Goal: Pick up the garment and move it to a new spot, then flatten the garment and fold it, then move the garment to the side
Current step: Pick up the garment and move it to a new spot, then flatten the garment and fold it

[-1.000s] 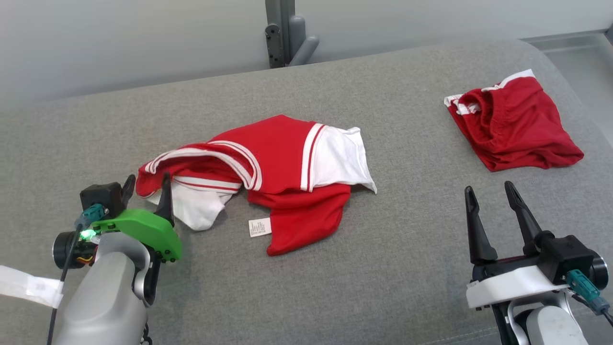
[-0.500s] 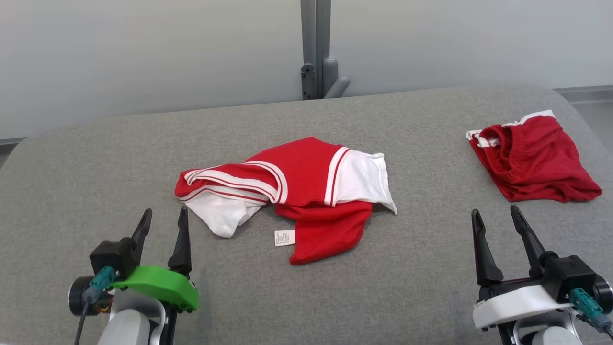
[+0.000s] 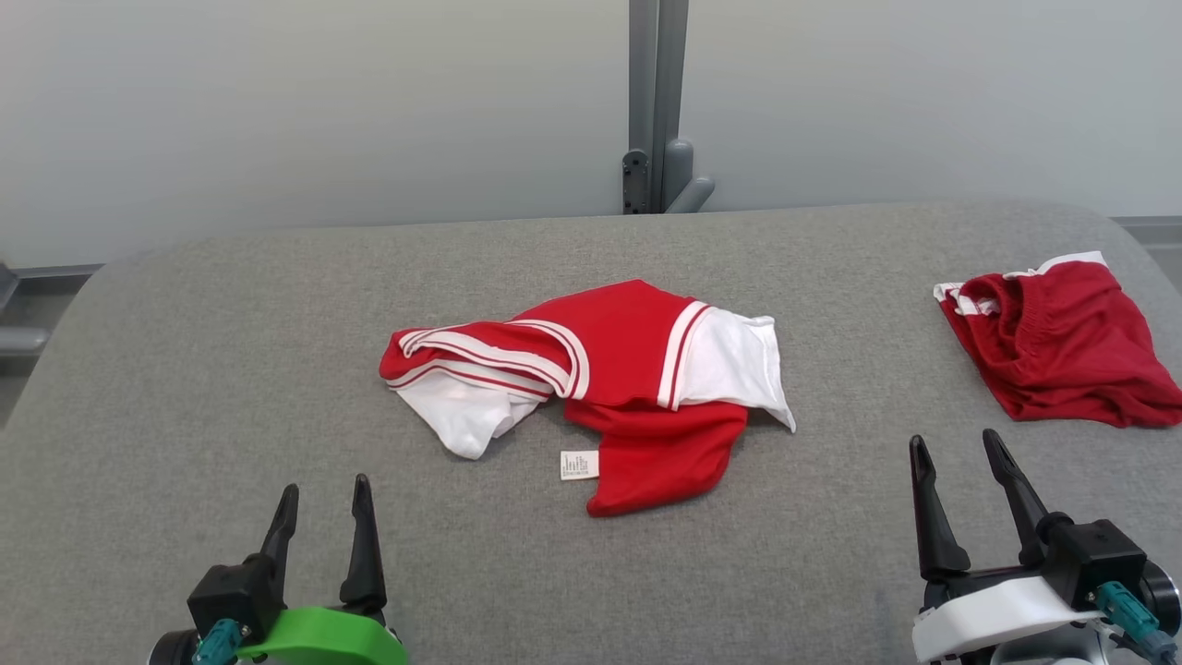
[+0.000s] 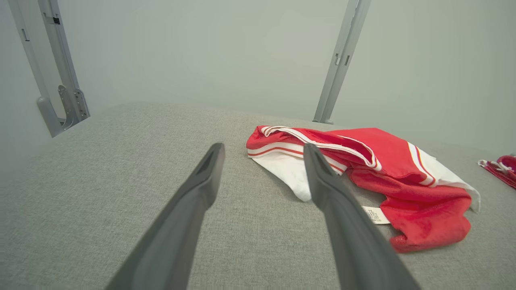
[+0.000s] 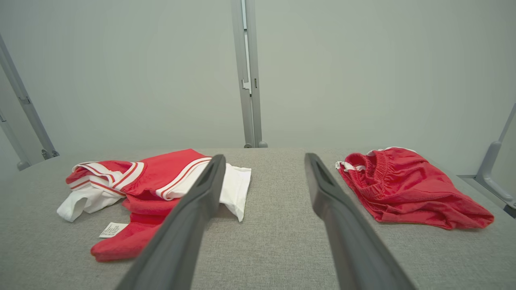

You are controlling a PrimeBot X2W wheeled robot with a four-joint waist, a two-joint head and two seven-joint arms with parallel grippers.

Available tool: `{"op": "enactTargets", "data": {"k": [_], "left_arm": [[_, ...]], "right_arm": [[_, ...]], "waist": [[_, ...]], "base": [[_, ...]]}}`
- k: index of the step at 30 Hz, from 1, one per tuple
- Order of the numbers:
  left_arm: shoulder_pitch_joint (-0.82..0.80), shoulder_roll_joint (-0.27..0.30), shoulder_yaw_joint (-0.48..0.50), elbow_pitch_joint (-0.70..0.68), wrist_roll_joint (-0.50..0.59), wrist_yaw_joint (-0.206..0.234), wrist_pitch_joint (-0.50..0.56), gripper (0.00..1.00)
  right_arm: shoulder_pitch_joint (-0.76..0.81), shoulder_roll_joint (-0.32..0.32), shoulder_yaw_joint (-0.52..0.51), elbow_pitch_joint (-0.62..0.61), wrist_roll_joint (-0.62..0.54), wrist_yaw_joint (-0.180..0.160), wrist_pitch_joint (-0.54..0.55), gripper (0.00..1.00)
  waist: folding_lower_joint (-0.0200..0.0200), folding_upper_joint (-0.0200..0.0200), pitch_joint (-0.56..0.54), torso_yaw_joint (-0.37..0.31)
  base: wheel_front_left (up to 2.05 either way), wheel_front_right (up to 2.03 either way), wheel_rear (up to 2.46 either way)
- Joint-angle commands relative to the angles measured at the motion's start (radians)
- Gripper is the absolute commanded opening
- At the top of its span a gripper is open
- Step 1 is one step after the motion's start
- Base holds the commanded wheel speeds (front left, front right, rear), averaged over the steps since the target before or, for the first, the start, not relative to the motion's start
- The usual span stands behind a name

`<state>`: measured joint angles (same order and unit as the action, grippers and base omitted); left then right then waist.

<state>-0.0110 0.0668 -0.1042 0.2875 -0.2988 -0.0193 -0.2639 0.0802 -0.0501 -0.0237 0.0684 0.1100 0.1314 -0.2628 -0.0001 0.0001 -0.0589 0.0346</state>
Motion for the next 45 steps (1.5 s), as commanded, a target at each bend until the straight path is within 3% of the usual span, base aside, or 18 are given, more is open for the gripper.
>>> {"op": "enactTargets", "data": {"k": [1,30,36,45], "left_arm": [[0.018,-0.004,0.001,-0.010,0.012,0.003,0.000,1.00],[-0.008,-0.016,-0.020,0.007,0.049,-0.021,0.000,1.00],[-0.055,-0.016,-0.078,0.029,0.053,-0.034,0.000,1.00],[-0.226,-0.015,-0.281,0.173,-0.033,-0.049,0.009,1.00]], "right_arm": [[0.013,-0.001,0.001,-0.001,0.006,-0.001,-0.003,1.00],[-0.002,-0.001,0.022,0.011,0.020,-0.001,-0.003,1.00],[-0.016,-0.001,0.032,0.015,0.019,-0.001,-0.003,1.00],[-0.046,-0.001,0.050,0.015,0.010,-0.001,-0.003,1.00]], "waist": [[0.0001,-0.0001,-0.001,0.008],[0.0001,-0.0001,0.014,0.011],[0.0001,-0.0001,0.032,-0.001],[0.0001,-0.0001,0.102,-0.068]], "base": [[0.00,0.00,0.00],[0.00,0.00,0.00],[0.00,0.00,0.00],[0.00,0.00,0.00]]}}
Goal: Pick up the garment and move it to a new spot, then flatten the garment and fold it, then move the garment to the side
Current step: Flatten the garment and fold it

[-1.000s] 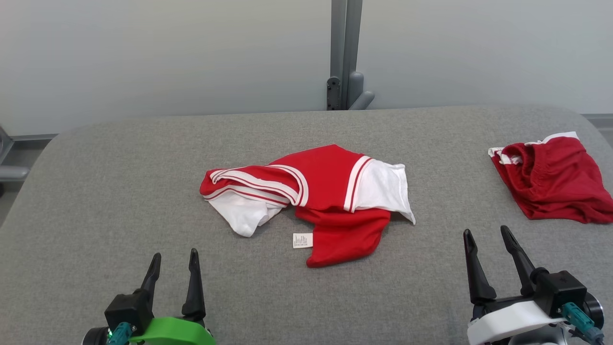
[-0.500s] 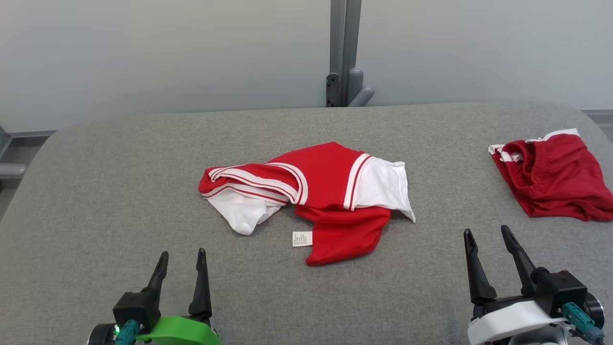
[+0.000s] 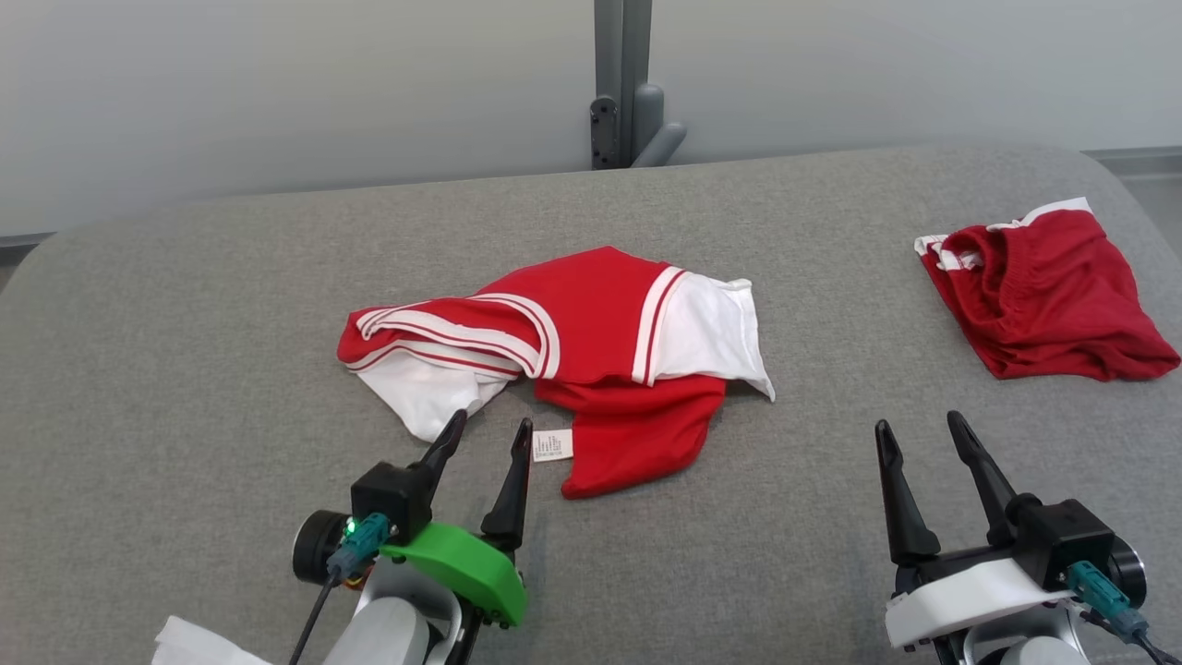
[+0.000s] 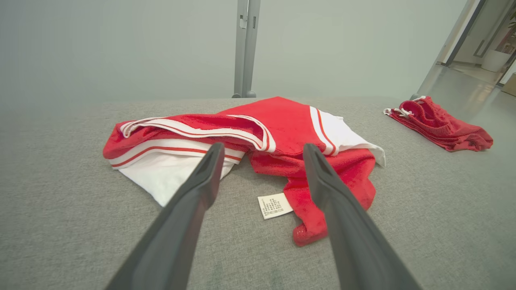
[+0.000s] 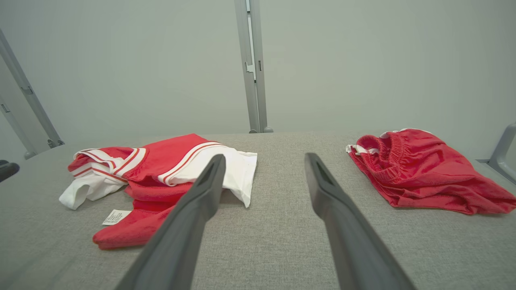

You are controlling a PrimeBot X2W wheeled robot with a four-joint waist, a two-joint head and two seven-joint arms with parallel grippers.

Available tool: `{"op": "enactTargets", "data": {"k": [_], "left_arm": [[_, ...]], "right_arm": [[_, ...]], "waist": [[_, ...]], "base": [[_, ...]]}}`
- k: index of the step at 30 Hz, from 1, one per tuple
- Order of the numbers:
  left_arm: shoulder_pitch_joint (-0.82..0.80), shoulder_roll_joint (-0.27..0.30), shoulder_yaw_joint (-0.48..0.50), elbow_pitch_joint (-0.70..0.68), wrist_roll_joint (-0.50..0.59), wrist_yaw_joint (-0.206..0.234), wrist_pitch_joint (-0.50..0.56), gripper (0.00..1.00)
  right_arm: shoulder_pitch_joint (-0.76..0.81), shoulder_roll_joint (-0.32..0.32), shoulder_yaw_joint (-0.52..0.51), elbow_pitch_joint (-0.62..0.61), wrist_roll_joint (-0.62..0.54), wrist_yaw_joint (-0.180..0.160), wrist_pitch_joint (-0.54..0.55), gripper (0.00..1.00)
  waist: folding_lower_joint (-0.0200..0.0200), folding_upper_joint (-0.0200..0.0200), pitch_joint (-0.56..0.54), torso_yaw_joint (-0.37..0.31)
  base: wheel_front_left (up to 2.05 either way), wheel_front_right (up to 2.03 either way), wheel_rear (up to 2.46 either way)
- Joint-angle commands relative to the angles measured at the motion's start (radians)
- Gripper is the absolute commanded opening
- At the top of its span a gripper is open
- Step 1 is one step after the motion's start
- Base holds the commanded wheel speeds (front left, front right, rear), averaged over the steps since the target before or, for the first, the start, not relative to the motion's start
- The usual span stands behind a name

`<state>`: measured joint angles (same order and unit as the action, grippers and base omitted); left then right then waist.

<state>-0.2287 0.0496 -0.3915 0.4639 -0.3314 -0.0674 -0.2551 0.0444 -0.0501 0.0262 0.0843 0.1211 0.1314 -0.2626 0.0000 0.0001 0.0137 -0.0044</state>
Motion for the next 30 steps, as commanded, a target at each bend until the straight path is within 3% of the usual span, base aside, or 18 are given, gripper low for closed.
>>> {"op": "enactTargets", "data": {"k": [1,17,24,30], "left_arm": [[-0.028,0.002,-0.015,0.010,-0.030,0.002,0.000,1.00],[-0.239,0.003,-0.270,0.186,-0.399,0.050,-0.009,1.00],[-0.299,0.004,-0.302,0.274,-0.535,0.058,-0.010,1.00],[-0.338,0.003,-0.271,0.297,-0.598,0.056,-0.010,1.00]], "right_arm": [[-0.017,-0.001,0.003,-0.002,-0.002,-0.001,-0.003,1.00],[-0.082,-0.001,0.017,0.008,0.010,-0.002,-0.003,1.00],[-0.095,-0.001,0.032,0.010,0.021,-0.002,-0.003,1.00],[-0.095,-0.001,0.032,0.007,0.026,-0.002,-0.003,1.00]], "waist": [[0.0000,-0.0001,0.042,-0.042],[0.0000,-0.0001,0.149,-0.192],[0.0000,-0.0001,0.169,-0.225],[0.0000,-0.0001,0.182,-0.239]], "base": [[0.00,0.00,0.00],[0.00,0.00,0.00],[0.00,0.00,0.00],[0.00,0.00,0.00]]}}
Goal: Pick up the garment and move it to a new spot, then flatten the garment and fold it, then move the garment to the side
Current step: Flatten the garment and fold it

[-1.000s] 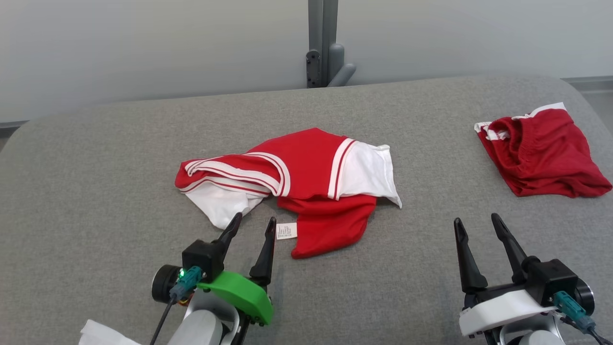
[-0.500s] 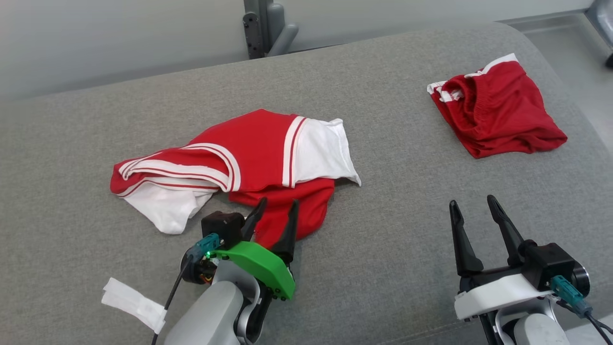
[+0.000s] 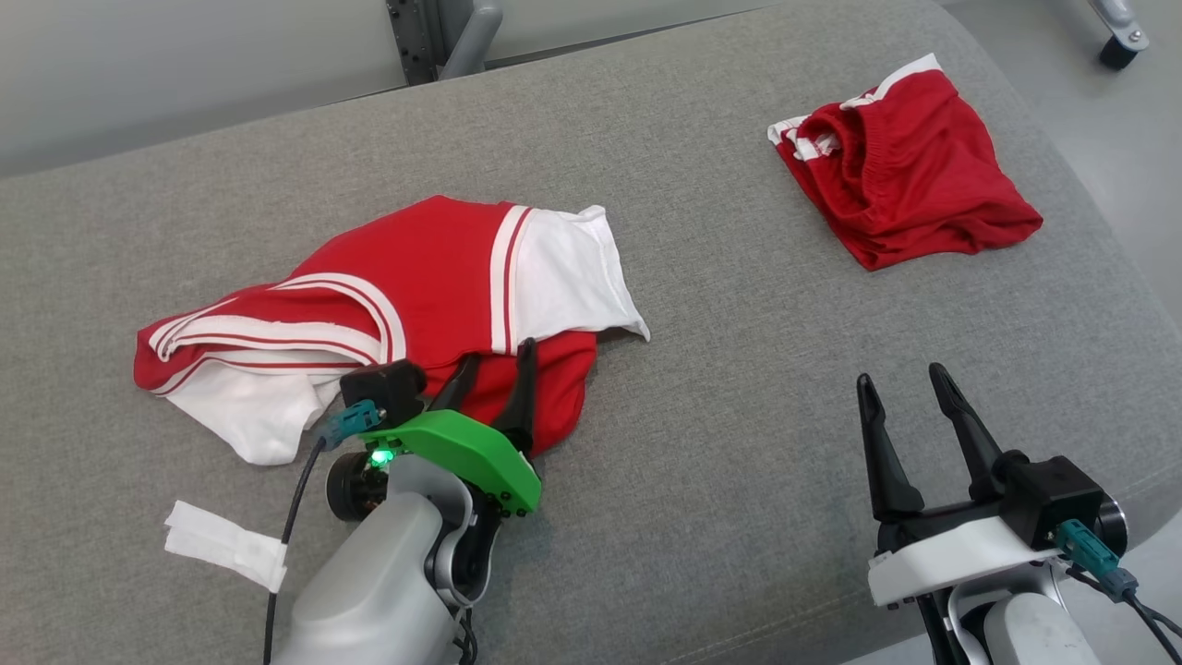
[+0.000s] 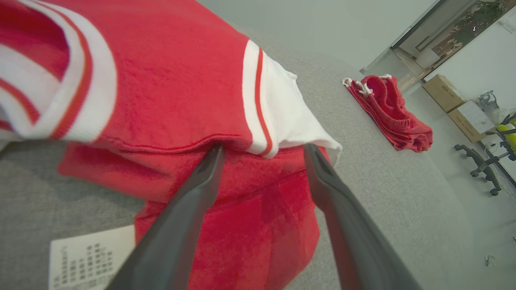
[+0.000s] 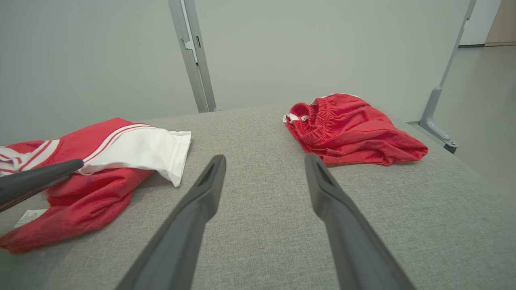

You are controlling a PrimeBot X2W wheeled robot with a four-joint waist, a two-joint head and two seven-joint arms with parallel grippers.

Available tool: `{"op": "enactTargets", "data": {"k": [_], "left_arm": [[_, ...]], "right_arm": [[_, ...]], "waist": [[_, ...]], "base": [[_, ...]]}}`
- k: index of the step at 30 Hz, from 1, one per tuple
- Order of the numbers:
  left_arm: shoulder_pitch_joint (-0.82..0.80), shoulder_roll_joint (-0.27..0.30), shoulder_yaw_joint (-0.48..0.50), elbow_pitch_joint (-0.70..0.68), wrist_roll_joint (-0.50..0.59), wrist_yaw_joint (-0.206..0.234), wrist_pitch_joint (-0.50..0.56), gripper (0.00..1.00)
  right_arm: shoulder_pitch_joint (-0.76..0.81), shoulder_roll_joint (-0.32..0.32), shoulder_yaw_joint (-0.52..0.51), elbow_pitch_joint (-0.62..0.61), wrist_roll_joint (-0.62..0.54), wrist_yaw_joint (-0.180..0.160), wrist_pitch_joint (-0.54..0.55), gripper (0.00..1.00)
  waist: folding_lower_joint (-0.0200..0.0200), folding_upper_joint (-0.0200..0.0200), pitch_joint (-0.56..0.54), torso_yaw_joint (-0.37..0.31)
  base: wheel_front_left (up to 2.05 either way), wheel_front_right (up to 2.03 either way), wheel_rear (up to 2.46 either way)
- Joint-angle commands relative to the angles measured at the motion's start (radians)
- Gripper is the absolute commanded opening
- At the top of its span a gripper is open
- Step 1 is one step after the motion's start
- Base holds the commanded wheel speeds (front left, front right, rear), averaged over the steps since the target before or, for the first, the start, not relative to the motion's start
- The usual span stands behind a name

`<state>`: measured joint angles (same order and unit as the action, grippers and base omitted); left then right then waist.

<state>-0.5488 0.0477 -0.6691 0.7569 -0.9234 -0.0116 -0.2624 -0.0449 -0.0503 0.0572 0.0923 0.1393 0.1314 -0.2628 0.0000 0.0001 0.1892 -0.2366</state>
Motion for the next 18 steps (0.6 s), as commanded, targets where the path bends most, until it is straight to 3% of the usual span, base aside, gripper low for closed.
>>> {"op": "enactTargets", "data": {"k": [1,7,11,12,13,14,18], "left_arm": [[-0.020,0.005,0.012,0.007,-0.016,0.000,-0.003,1.00],[-0.044,0.005,0.037,0.031,-0.062,0.024,-0.003,1.00],[-0.064,0.006,0.105,0.021,-0.078,0.044,-0.003,1.00],[-0.063,0.006,0.120,0.015,-0.076,0.050,-0.003,0.71],[-0.062,0.005,0.125,0.011,-0.066,0.052,-0.002,0.30],[-0.062,0.004,0.127,0.001,-0.055,0.051,-0.003,0.00],[-0.064,0.006,0.157,-0.061,0.014,0.049,-0.003,0.00]], "right_arm": [[-0.006,-0.001,0.002,-0.002,0.008,-0.002,-0.003,1.00],[-0.016,-0.001,0.012,0.002,0.012,-0.002,-0.003,1.00],[-0.023,-0.001,0.014,0.000,0.018,-0.002,-0.003,1.00],[-0.023,-0.001,0.013,0.001,0.018,-0.002,-0.003,1.00],[-0.024,-0.001,0.012,0.002,0.019,-0.002,-0.003,1.00],[-0.023,-0.001,0.011,0.004,0.019,-0.002,-0.003,1.00],[-0.019,-0.001,0.003,0.005,0.021,-0.002,-0.003,1.00]], "waist": [[0.0000,-0.0001,0.007,-0.008],[0.0000,-0.0001,0.012,-0.021],[0.0000,-0.0001,0.020,-0.030],[0.0000,-0.0001,0.021,-0.031],[0.0000,-0.0001,0.020,-0.031],[0.0000,-0.0001,0.020,-0.032],[0.0000,-0.0001,0.011,-0.023]], "base": [[0.00,0.00,0.00],[0.00,0.00,0.00],[0.00,0.00,0.00],[0.00,0.00,0.00],[0.00,0.00,0.00],[0.00,0.00,0.00],[0.00,0.00,0.00]]}}
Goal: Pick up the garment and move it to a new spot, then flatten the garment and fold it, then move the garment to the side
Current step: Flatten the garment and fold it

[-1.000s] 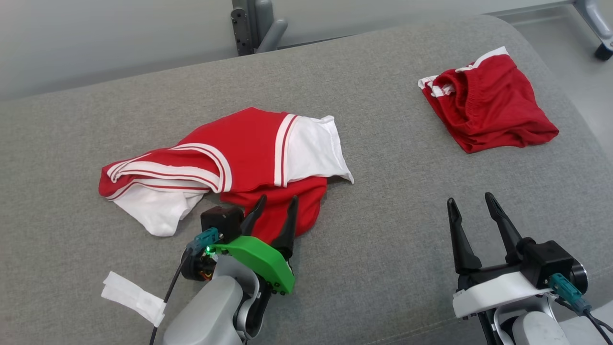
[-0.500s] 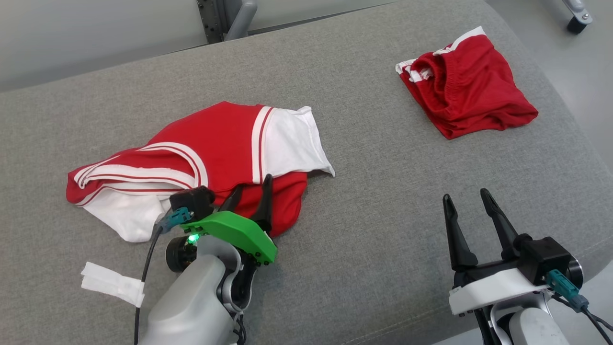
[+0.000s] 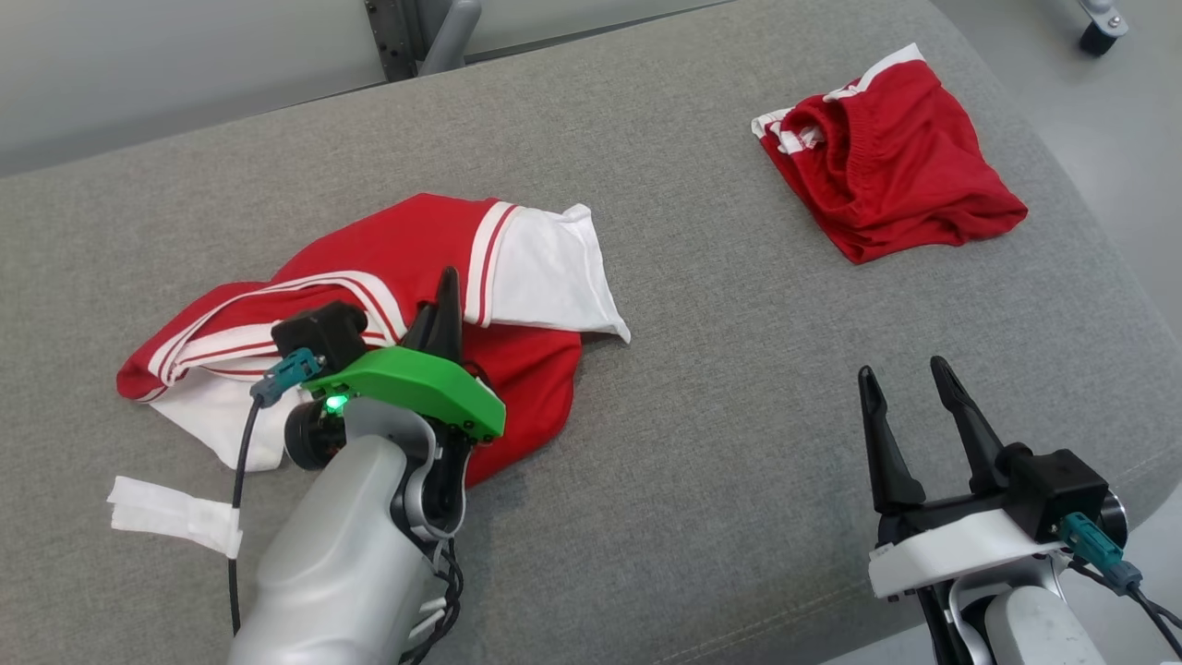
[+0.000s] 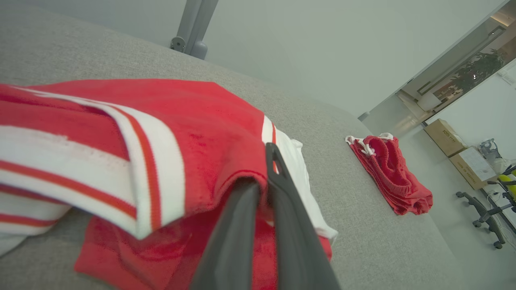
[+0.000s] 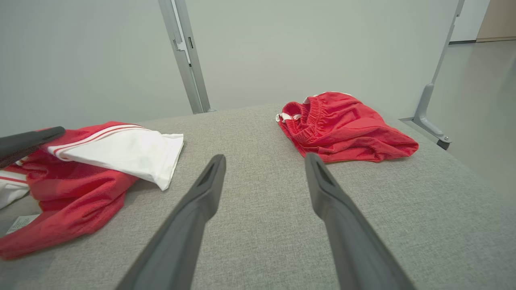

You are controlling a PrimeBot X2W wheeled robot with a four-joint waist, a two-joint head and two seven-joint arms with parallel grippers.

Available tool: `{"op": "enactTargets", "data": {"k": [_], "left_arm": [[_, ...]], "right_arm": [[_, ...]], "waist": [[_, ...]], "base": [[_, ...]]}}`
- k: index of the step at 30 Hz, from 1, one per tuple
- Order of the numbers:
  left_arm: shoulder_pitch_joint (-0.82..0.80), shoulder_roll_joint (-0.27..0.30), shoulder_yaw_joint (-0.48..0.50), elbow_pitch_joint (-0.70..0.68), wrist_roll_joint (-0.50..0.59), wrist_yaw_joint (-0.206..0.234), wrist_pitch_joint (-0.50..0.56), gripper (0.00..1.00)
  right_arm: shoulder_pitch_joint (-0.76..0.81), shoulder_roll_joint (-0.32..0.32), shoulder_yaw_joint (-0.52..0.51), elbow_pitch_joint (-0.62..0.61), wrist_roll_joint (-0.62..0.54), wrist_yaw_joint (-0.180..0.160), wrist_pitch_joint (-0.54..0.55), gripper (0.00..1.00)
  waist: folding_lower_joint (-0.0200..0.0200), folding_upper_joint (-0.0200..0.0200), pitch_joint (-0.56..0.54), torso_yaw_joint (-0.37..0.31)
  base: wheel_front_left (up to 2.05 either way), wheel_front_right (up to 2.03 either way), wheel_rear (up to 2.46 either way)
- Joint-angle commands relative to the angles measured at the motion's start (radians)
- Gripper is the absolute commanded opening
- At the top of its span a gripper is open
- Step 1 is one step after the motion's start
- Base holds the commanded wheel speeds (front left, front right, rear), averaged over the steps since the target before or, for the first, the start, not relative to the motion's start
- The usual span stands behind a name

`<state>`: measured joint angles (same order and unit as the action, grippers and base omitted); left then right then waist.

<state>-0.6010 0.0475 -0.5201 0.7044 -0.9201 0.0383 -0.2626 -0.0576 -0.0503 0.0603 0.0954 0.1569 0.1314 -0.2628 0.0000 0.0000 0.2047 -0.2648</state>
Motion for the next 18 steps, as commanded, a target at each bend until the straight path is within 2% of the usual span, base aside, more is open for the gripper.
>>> {"op": "enactTargets", "data": {"k": [1,10,13,18], "left_arm": [[-0.009,0.006,0.020,-0.030,0.034,-0.005,-0.002,0.00],[0.078,0.005,0.133,-0.261,0.162,-0.035,-0.002,0.00],[0.133,0.009,0.165,-0.327,0.195,-0.067,-0.001,0.00],[0.241,0.088,0.190,-0.416,0.219,-0.087,0.003,0.00]], "right_arm": [[-0.005,-0.001,-0.006,0.002,0.003,-0.002,-0.003,1.00],[0.031,-0.001,-0.041,0.000,-0.017,-0.002,-0.003,1.00],[0.047,-0.001,-0.055,-0.003,-0.022,-0.002,-0.003,1.00],[0.071,-0.001,-0.065,-0.006,-0.027,-0.002,-0.003,1.00]], "waist": [[0.0000,0.0000,-0.009,0.011],[0.0000,0.0000,-0.086,0.100],[0.0000,0.0000,-0.117,0.143],[0.0000,0.0000,-0.151,0.203]], "base": [[0.00,0.00,0.00],[0.00,0.00,0.00],[0.00,0.00,0.00],[0.00,0.00,0.00]]}}
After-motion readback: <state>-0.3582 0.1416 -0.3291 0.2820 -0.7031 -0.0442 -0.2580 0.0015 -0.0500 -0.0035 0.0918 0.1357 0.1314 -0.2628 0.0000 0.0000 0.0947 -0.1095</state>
